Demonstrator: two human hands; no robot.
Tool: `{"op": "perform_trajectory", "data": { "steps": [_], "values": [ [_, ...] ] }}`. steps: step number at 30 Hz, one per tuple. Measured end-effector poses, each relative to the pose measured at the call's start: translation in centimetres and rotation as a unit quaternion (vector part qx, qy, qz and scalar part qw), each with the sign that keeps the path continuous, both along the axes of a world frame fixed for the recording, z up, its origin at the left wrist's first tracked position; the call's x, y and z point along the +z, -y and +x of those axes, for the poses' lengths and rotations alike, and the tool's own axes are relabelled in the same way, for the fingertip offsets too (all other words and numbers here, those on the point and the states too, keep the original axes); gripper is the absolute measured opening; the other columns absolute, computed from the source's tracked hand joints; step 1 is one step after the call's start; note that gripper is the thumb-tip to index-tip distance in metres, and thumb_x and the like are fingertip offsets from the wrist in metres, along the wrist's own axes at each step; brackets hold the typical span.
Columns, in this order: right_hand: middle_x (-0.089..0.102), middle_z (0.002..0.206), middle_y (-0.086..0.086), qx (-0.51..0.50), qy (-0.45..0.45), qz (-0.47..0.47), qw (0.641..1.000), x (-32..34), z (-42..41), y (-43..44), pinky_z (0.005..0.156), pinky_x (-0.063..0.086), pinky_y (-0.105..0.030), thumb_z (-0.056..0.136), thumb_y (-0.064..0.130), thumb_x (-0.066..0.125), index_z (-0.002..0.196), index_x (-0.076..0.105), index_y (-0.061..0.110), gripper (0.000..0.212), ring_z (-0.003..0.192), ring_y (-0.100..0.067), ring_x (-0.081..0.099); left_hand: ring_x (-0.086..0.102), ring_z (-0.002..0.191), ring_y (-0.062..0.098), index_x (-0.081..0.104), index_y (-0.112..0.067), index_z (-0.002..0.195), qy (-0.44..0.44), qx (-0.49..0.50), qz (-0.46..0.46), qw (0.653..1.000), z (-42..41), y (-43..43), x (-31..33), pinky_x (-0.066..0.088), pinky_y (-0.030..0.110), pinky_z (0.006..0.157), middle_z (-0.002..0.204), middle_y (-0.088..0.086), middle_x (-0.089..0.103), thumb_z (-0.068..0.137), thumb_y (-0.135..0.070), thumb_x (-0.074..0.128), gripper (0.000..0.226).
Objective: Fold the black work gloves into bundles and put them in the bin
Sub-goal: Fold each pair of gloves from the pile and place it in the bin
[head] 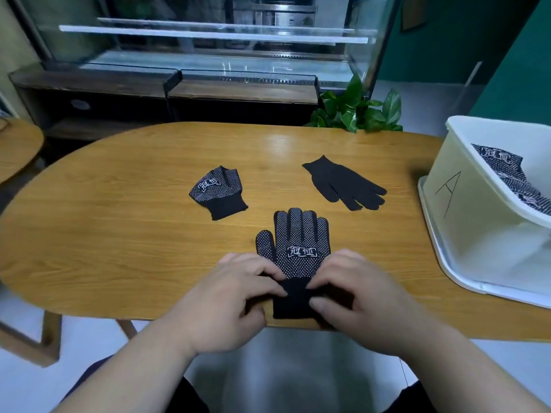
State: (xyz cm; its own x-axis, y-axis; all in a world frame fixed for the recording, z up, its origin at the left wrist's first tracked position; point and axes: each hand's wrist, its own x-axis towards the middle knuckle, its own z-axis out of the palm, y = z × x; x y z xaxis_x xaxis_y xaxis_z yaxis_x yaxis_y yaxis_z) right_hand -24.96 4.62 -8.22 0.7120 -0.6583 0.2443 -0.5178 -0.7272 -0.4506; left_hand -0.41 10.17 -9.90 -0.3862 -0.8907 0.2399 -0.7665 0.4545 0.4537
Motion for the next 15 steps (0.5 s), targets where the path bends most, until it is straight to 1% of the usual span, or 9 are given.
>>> {"op": "perform_trajectory", "data": {
  "steps": [2,3,5,7,8,10,12,14,15],
  "values": [
    [0.063,0.096,0.016,-0.059,0.042,0.005,0.997,-0.2,0.5,0.7,0.089,0.046,-0.032,0.090,0.046,0.054,0.098,0.070,0.027,0.027,0.100,-0.009,0.054,0.054,0.111,0.005,0.073,-0.031,0.102,-0.034,0.031,-0.021,0.999,-0.3,0.6,0.0,0.037,0.034,0.096,0.114,-0.020,0.062,0.077,-0.024,0.048,0.036],
    [0.063,0.100,0.015,-0.093,0.043,0.008,0.995,-0.2,1.0,1.2,0.093,0.045,-0.032,0.091,0.049,0.051,0.102,0.070,0.027,0.031,0.105,-0.008,0.053,0.054,0.110,0.005,0.073,-0.031,0.101,-0.047,0.056,-0.034,0.997,-0.7,1.2,-0.1,0.038,0.033,0.094,0.112,-0.020,0.062,0.083,-0.026,0.047,0.032],
    [0.060,0.119,0.014,-0.139,0.008,0.024,0.990,-0.2,2.2,2.1,0.104,0.041,-0.032,0.094,0.052,0.047,0.121,0.066,0.028,0.041,0.120,-0.009,0.048,0.053,0.110,0.007,0.071,-0.032,0.104,-0.045,0.112,-0.055,0.991,-1.3,2.7,-0.1,0.037,0.033,0.091,0.110,-0.020,0.062,0.091,-0.033,0.046,0.028],
    [0.049,0.142,0.011,-0.147,-0.039,0.052,0.987,-0.1,3.6,2.9,0.115,0.031,-0.034,0.100,0.050,0.044,0.142,0.052,0.029,0.048,0.136,-0.010,0.036,0.050,0.114,0.010,0.069,-0.034,0.109,-0.013,0.170,-0.045,0.984,-1.7,4.3,-0.4,0.035,0.034,0.094,0.112,-0.018,0.060,0.092,-0.037,0.050,0.026],
    [0.041,0.151,0.010,-0.144,-0.059,0.063,0.986,0.0,4.3,3.3,0.119,0.026,-0.034,0.101,0.050,0.043,0.148,0.045,0.030,0.051,0.143,-0.011,0.029,0.049,0.116,0.011,0.068,-0.034,0.112,0.000,0.200,-0.035,0.979,-1.7,4.9,-0.7,0.033,0.034,0.096,0.114,-0.017,0.060,0.093,-0.036,0.054,0.024],
    [0.030,0.160,0.009,-0.131,-0.092,0.065,0.985,0.0,5.5,4.0,0.122,0.018,-0.037,0.102,0.049,0.041,0.152,0.037,0.031,0.053,0.149,-0.012,0.017,0.050,0.116,0.014,0.068,-0.034,0.113,0.002,0.254,-0.021,0.967,-1.6,5.5,-1.3,0.032,0.035,0.096,0.113,-0.015,0.059,0.094,-0.032,0.060,0.021],
    [0.024,0.163,0.012,-0.121,-0.122,0.066,0.983,-0.3,6.4,4.5,0.124,0.010,-0.041,0.104,0.049,0.038,0.154,0.033,0.033,0.053,0.152,-0.011,0.009,0.053,0.111,0.016,0.068,-0.034,0.110,0.002,0.279,-0.028,0.960,-1.3,5.5,-1.6,0.034,0.038,0.093,0.108,-0.015,0.061,0.092,-0.032,0.061,0.019],
    [0.019,0.164,0.016,-0.115,-0.146,0.065,0.981,-0.6,6.7,4.8,0.124,0.001,-0.046,0.105,0.047,0.035,0.154,0.030,0.034,0.051,0.153,-0.009,0.002,0.054,0.110,0.016,0.068,-0.035,0.108,0.026,0.287,-0.038,0.957,-1.1,5.6,-1.7,0.035,0.040,0.091,0.107,-0.015,0.061,0.089,-0.038,0.060,0.021],
    [0.017,0.164,0.018,-0.111,-0.156,0.060,0.980,-0.8,6.7,5.0,0.124,-0.003,-0.049,0.105,0.045,0.035,0.154,0.030,0.034,0.051,0.153,-0.008,-0.001,0.052,0.113,0.015,0.068,-0.036,0.110,0.035,0.292,-0.029,0.955,-1.0,5.7,-1.6,0.033,0.040,0.093,0.110,-0.016,0.060,0.089,-0.042,0.061,0.024]
  ]
}}
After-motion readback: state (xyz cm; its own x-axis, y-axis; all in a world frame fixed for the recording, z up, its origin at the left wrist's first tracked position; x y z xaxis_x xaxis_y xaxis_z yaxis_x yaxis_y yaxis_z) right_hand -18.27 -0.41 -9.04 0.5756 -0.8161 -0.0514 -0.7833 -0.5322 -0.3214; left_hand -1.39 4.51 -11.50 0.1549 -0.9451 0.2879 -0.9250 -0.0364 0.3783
